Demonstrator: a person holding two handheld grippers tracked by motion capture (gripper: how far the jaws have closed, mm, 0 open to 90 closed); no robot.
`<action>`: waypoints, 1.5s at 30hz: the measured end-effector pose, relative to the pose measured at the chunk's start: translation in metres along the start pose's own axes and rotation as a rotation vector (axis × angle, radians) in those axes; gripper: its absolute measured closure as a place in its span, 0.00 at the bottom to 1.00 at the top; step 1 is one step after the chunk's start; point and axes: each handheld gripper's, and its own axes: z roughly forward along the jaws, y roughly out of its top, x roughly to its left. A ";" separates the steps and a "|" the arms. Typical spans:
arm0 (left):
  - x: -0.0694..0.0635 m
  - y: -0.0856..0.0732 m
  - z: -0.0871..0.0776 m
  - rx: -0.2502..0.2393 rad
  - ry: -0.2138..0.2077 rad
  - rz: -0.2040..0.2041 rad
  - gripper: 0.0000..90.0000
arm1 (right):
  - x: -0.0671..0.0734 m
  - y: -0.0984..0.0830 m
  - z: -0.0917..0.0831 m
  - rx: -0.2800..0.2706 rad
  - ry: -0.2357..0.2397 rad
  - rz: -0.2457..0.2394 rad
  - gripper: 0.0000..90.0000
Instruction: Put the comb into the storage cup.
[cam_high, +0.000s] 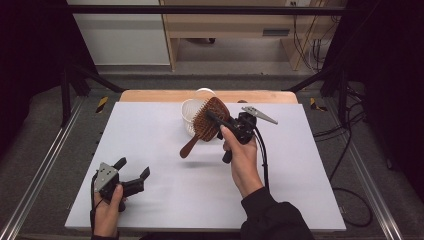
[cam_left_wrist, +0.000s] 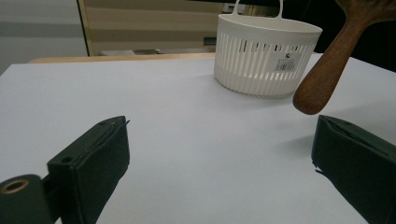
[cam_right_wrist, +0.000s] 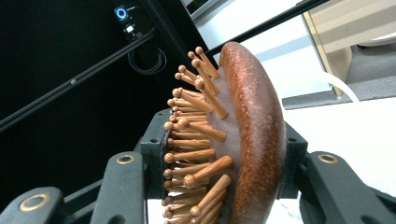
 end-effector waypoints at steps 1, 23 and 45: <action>0.000 0.000 0.000 0.000 0.002 0.001 0.05 | 0.000 0.001 0.000 -0.004 0.000 0.004 0.57; 0.003 0.000 -0.001 -0.013 -0.001 -0.003 0.05 | -0.002 0.023 0.003 -0.060 -0.030 0.016 0.57; 0.004 0.000 -0.003 -0.020 0.000 -0.009 0.05 | 0.007 0.057 0.024 -0.145 -0.039 0.011 0.56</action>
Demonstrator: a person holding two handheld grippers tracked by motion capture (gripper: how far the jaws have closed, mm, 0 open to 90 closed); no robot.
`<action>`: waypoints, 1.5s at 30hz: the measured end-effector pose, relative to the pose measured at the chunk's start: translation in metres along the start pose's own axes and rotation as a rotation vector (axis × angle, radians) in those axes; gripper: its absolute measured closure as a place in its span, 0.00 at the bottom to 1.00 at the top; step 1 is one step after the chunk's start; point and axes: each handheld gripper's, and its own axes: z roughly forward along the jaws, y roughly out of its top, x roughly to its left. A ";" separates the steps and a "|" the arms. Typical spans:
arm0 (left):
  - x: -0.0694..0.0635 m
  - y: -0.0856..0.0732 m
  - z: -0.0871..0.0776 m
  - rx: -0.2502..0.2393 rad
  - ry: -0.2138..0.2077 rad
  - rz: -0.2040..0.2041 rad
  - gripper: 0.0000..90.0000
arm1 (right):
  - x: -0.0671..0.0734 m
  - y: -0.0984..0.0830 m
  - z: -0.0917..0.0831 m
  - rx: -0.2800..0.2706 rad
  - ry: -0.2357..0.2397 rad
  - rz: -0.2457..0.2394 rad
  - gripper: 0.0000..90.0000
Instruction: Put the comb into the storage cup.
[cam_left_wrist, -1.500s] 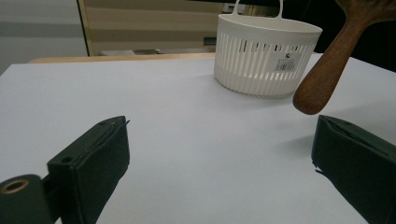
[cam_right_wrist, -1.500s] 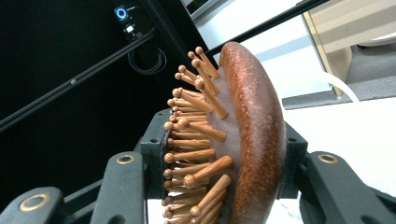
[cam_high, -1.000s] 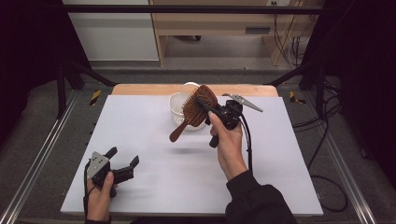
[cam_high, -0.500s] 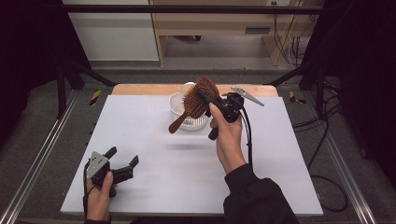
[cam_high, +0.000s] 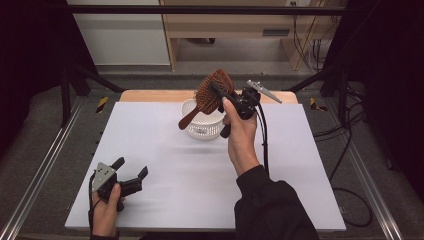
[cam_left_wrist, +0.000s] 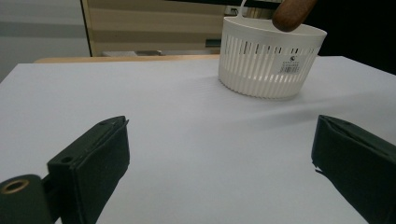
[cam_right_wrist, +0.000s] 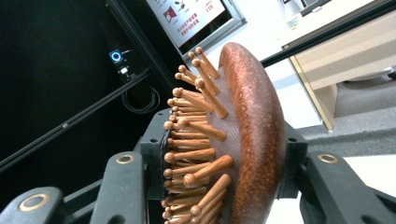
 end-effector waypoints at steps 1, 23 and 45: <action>0.000 0.000 0.000 -0.002 0.000 0.000 0.05 | 0.000 0.001 0.001 -0.003 0.001 -0.001 0.56; 0.001 0.000 0.000 -0.003 -0.004 -0.002 0.05 | -0.010 0.016 0.016 -0.056 -0.047 -0.004 0.56; 0.002 0.000 -0.001 -0.007 -0.009 0.000 0.05 | -0.020 0.017 0.018 -0.086 -0.069 -0.013 0.56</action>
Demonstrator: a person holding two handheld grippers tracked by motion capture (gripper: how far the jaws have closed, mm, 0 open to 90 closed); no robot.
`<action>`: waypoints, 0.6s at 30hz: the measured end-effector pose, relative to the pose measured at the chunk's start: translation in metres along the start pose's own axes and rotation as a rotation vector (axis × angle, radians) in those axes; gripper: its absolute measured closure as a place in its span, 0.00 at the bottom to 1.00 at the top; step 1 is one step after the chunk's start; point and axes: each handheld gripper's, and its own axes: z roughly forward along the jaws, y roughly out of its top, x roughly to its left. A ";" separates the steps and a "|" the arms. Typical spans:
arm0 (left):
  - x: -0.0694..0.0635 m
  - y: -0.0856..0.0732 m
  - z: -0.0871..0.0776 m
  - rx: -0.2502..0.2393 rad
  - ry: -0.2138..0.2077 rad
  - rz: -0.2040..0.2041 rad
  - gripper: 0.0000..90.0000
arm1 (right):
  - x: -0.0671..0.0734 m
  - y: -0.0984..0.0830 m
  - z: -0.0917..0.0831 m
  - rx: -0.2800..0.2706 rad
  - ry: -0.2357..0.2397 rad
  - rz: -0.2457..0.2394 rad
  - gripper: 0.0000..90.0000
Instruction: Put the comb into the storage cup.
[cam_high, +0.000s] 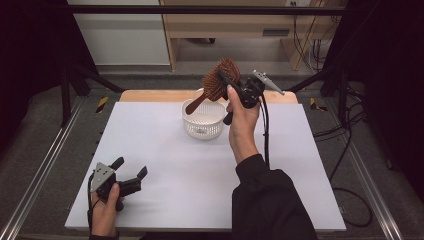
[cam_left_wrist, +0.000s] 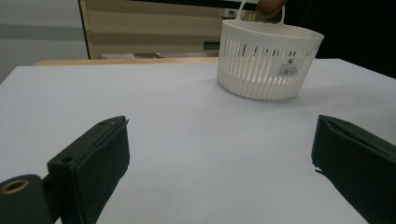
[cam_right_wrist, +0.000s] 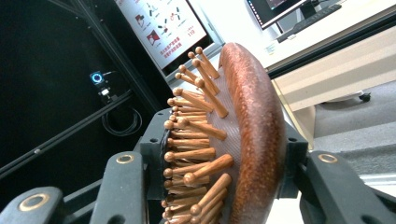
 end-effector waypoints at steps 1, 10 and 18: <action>0.000 0.000 0.000 -0.001 -0.001 0.001 0.05 | 0.000 0.000 0.000 -0.001 -0.003 -0.007 0.56; 0.000 0.000 0.000 0.000 -0.003 0.001 0.05 | -0.001 -0.001 0.001 -0.005 -0.009 -0.018 0.56; 0.000 0.000 -0.001 -0.007 0.005 0.002 0.04 | -0.003 -0.001 0.000 -0.008 -0.014 -0.028 0.56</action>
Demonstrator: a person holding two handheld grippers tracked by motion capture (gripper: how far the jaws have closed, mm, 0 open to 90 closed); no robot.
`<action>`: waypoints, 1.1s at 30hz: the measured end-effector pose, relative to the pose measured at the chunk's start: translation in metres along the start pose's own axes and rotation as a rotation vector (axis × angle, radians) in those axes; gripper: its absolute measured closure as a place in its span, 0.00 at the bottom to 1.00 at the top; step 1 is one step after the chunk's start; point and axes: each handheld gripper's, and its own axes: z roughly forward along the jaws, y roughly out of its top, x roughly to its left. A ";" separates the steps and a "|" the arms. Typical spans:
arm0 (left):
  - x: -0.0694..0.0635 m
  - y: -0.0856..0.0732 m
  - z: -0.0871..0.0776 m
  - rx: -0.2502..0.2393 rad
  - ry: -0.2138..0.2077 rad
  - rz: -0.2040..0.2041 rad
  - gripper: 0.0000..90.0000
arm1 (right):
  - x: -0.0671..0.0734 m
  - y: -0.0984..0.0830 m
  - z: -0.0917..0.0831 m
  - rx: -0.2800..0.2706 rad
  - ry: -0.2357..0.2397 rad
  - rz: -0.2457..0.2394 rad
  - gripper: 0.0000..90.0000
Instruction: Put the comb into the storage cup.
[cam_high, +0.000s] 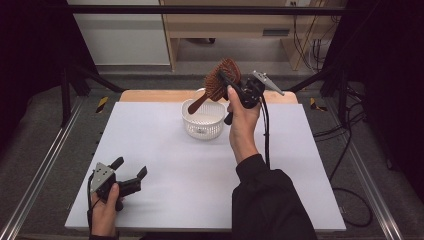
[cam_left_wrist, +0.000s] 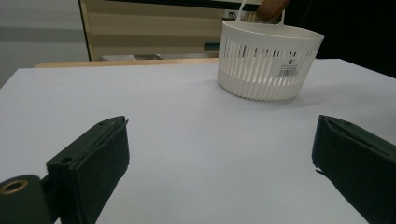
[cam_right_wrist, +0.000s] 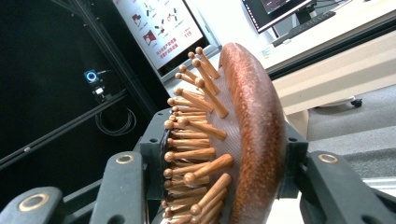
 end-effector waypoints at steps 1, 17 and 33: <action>0.000 0.000 0.000 0.000 0.002 0.000 0.03 | 0.000 0.000 0.000 0.000 0.001 -0.001 0.56; 0.001 0.000 -0.001 -0.008 0.008 -0.003 0.02 | -0.004 0.000 0.000 0.001 -0.018 -0.012 0.56; 0.001 0.000 -0.001 -0.006 0.002 0.003 0.02 | -0.007 -0.002 0.001 0.002 -0.027 -0.017 0.56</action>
